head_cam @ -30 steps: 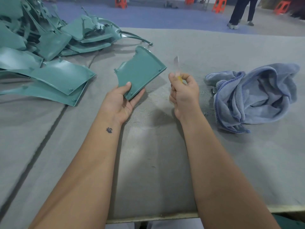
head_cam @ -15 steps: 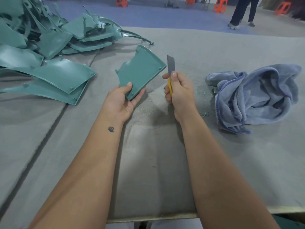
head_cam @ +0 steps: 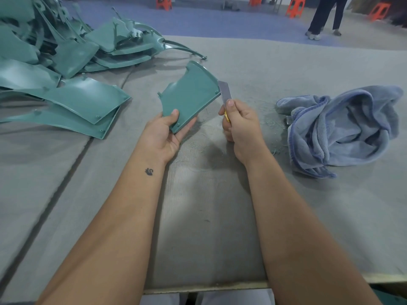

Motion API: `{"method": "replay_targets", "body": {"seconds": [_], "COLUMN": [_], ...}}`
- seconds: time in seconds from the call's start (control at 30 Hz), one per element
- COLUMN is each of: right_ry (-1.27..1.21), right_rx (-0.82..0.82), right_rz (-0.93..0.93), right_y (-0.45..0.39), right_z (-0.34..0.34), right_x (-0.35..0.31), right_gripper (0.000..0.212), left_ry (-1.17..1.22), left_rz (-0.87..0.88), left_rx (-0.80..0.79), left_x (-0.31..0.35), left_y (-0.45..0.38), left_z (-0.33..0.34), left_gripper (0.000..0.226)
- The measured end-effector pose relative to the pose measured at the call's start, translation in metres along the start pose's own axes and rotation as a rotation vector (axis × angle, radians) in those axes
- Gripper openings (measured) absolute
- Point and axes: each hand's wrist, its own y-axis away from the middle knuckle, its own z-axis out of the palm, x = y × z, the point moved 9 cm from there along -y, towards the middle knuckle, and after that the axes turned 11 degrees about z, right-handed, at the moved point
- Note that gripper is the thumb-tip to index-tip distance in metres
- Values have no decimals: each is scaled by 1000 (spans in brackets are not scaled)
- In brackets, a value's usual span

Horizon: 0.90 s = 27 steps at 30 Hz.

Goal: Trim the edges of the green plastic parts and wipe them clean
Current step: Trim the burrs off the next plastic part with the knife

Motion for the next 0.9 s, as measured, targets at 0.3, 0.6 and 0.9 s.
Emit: {"method": "replay_targets", "body": {"seconds": [0.3,0.6,0.9], "right_ry": [106,203,417], "right_rx": [-56,-30,-151], "right_rz": [-35,-57,-77], "right_y": [9,7,14], "right_z": [11,11,28], "right_x": [-6,-3,-4], "right_gripper": [35,35,35], "left_ry": [9,-8,-10], "left_rz": [-3,10,2], "left_rx": [0,6,6], "left_x": [-1,0,0], "left_y": [0,-1,0], "left_z": [1,1,1], "left_gripper": [16,16,16]}}
